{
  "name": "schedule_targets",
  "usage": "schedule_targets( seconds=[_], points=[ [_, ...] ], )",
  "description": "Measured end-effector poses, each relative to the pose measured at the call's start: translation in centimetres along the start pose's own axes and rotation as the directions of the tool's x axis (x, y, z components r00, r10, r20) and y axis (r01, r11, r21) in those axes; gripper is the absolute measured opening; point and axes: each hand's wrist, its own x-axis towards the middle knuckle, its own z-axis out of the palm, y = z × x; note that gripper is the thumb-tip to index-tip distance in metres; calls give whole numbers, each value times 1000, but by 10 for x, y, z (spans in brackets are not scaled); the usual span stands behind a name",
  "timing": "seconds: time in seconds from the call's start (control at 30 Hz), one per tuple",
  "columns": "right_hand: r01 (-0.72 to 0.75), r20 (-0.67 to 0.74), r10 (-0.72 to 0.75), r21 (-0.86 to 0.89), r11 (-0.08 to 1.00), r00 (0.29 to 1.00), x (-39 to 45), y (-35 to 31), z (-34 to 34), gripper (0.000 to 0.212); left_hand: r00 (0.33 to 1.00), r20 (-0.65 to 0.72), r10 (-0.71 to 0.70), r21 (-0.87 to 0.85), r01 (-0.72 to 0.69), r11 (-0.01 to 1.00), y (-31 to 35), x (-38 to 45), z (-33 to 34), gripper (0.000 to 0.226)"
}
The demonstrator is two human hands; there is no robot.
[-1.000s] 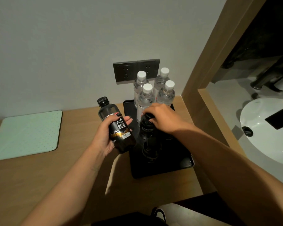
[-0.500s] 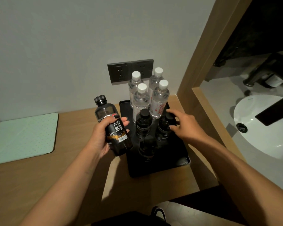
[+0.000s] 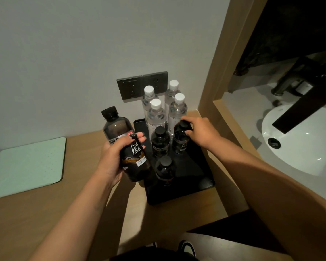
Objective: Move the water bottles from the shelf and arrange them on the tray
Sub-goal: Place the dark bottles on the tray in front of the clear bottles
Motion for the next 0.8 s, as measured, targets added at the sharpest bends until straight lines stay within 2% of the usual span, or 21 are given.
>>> schedule_targets(
  seconds=[0.03,0.1,0.13,0.17,0.23,0.27,0.33,0.4,0.53,0.67,0.73,0.8],
  points=[
    [-3,-35,2,-29,1000,999,-6,-3,-6,53,999,15,36,45,-37,998,4,-5,2,31],
    [37,-239,-29,28,999,971,-23,-16,-25,48,992,73,99,132,-108,985,12,-14,7,36],
    [89,-339,-36,141,986,940,-32,-28,-39,42,986,112,126,182,-145,973,17,-18,11,39],
    [149,-384,-24,299,943,923,-42,-42,-54,36,978,150,147,235,-180,955,21,-20,16,43],
    [235,-295,-67,581,779,953,-60,-69,-84,32,960,224,170,346,-241,907,24,-24,30,47],
    [249,-220,-137,639,728,966,-68,-81,-95,34,948,261,184,400,-280,873,24,-26,39,49],
    [277,-114,-266,627,728,957,-80,-95,-106,38,920,327,215,473,-357,806,21,-28,58,52],
    [299,-99,-292,529,794,951,-87,-99,-108,37,909,349,226,505,-386,772,17,-30,72,49],
    [268,-146,-226,454,850,963,-99,-85,-108,32,910,384,159,541,-361,759,7,-33,87,46],
    [203,-157,-146,461,864,977,-118,-65,-108,31,842,539,1,620,-397,676,5,-35,76,60],
    [159,-181,-82,463,872,980,-124,-54,-112,30,870,493,35,680,-410,608,2,-35,60,60],
    [102,-190,-16,452,886,982,-125,-41,-116,30,917,389,93,758,-376,533,-9,-34,45,58]
  ],
)
